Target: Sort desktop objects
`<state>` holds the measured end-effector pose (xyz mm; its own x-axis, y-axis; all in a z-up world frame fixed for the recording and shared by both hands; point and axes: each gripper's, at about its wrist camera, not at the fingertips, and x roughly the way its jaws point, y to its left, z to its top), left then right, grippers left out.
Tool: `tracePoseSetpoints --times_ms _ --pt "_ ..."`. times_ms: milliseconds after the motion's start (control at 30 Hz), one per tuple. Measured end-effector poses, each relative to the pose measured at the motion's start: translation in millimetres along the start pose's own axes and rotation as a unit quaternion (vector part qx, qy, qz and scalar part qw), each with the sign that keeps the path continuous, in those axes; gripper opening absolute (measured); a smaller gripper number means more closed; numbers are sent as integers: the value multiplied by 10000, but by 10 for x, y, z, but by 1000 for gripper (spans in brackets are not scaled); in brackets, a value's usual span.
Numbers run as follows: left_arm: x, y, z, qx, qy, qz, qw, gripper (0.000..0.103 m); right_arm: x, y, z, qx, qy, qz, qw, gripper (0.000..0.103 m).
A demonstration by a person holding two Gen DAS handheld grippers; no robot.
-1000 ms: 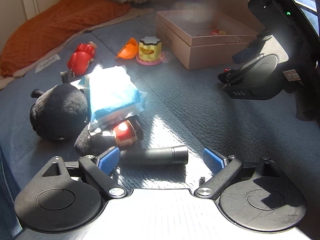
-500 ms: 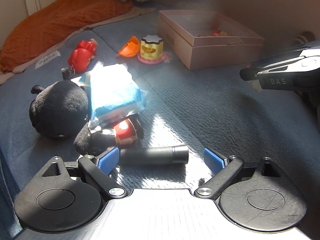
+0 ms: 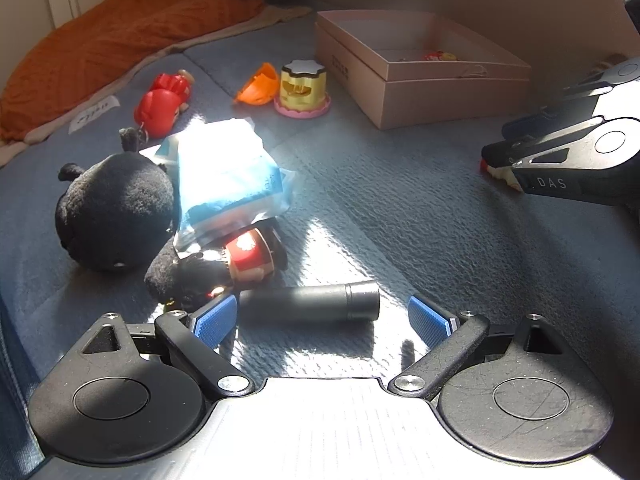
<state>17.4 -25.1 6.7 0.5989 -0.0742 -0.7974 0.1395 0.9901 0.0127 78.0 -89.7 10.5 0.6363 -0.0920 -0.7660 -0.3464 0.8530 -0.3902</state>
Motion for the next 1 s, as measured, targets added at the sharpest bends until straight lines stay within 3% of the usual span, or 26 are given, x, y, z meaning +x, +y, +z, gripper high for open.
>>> tracePoseSetpoints --times_ms 100,167,333,667,700,733,767,833,1000 --pt "1 -1 -1 1 -1 12 10000 96 149 81 45 -444 306 -39 9985 24" --pt "-3 8 -1 -17 -13 10 10000 97 101 81 83 -488 133 -116 9987 24" --pt "17 -8 -3 0 14 1 10000 97 -152 -119 174 363 -647 49 9972 21" --pt "20 -12 -17 18 33 11 10000 97 -101 -151 -1 696 -535 113 9961 22" --pt "25 -18 -16 23 37 10 10000 97 -96 -160 17 769 -540 150 9955 24" --pt "27 -20 -15 26 38 8 10000 97 -84 -174 40 869 -541 188 9946 33" --pt "27 -20 -16 29 38 5 10000 97 -66 -192 66 1023 -536 224 9931 53" --pt "33 -24 -17 34 49 14 10000 97 -8 -223 125 1442 -581 259 9875 70" --pt "37 -21 -23 27 64 35 10000 97 299 -260 272 2513 -95 371 9672 68"
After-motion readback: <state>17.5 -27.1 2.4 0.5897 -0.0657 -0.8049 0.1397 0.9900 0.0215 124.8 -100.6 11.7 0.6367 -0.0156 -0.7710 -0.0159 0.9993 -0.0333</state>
